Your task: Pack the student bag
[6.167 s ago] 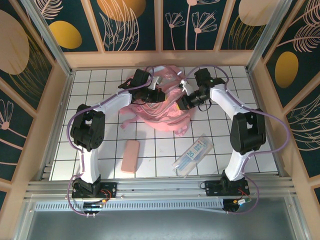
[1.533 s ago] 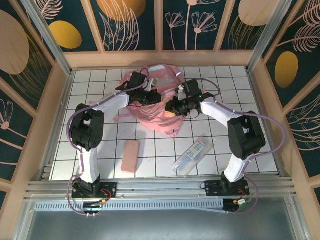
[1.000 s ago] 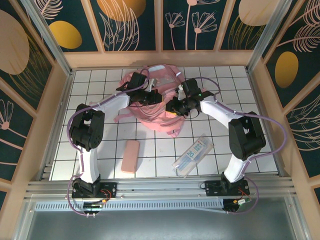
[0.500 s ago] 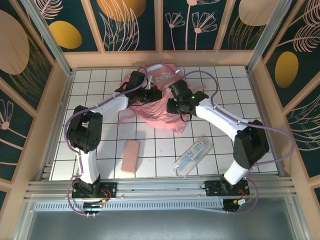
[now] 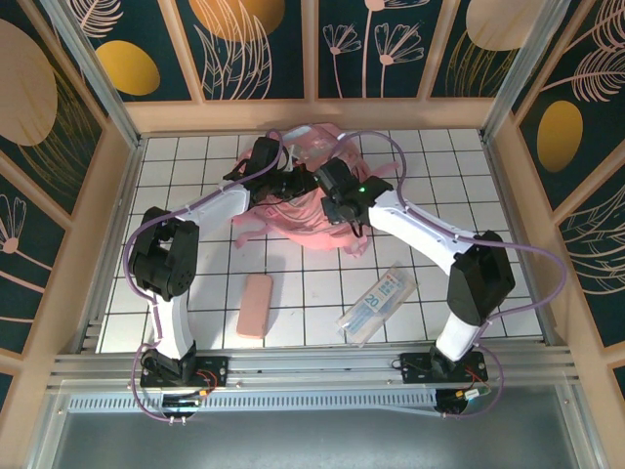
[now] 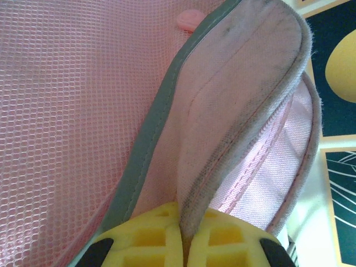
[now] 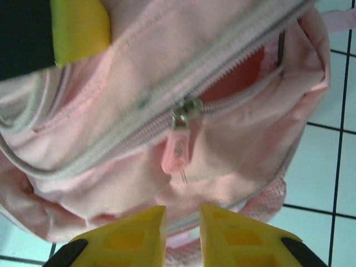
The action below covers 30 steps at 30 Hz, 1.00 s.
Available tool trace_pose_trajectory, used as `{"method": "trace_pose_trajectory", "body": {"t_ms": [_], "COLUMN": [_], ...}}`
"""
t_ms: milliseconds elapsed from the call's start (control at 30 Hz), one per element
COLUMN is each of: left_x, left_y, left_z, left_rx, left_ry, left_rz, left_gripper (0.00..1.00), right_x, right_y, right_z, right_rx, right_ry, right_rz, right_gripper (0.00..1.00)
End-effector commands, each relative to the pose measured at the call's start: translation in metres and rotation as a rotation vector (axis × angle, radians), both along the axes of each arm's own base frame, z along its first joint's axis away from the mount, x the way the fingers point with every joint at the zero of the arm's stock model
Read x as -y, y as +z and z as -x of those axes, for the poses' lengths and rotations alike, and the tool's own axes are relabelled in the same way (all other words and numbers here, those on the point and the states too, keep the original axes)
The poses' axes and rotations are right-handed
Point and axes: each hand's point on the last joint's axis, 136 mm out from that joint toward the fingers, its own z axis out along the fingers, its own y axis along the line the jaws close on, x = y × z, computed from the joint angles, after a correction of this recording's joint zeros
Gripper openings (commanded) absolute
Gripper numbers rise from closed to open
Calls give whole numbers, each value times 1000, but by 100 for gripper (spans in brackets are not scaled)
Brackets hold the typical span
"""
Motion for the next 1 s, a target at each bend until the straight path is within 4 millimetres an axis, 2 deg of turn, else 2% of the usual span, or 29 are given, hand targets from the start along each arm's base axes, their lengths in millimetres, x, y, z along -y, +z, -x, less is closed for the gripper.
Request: {"method": "trace_pose_trajectory", "body": {"t_ms": [0, 167, 333, 500, 767, 800, 867, 967], "left_x": [9, 10, 10, 10, 10, 10, 9, 10], "left_y": [42, 39, 38, 36, 33, 32, 31, 28], "left_z": [-4, -2, 0, 0, -1, -1, -2, -2], "left_rx": [59, 50, 43, 39, 31, 32, 30, 23], "left_ry": [-15, -25, -32, -29, -20, -20, -18, -19], "left_rz": [105, 106, 109, 106, 104, 103, 100, 101], "left_gripper": [0, 0, 0, 0, 0, 0, 0, 0], "right_x": [-5, -7, 2, 16, 17, 16, 15, 13], "right_y": [3, -3, -12, -8, -7, -7, -7, -11], "right_z": [-18, -30, -39, -45, -48, -47, -47, -46], "right_rx": [52, 54, 76, 125, 144, 152, 159, 151], "right_ry": [-17, -57, -99, -157, -167, -166, -162, -157], "right_rz": [12, 5, 79, 147, 170, 182, 195, 184], "right_gripper": [23, 24, 23, 25, 21, 22, 30, 31]}}
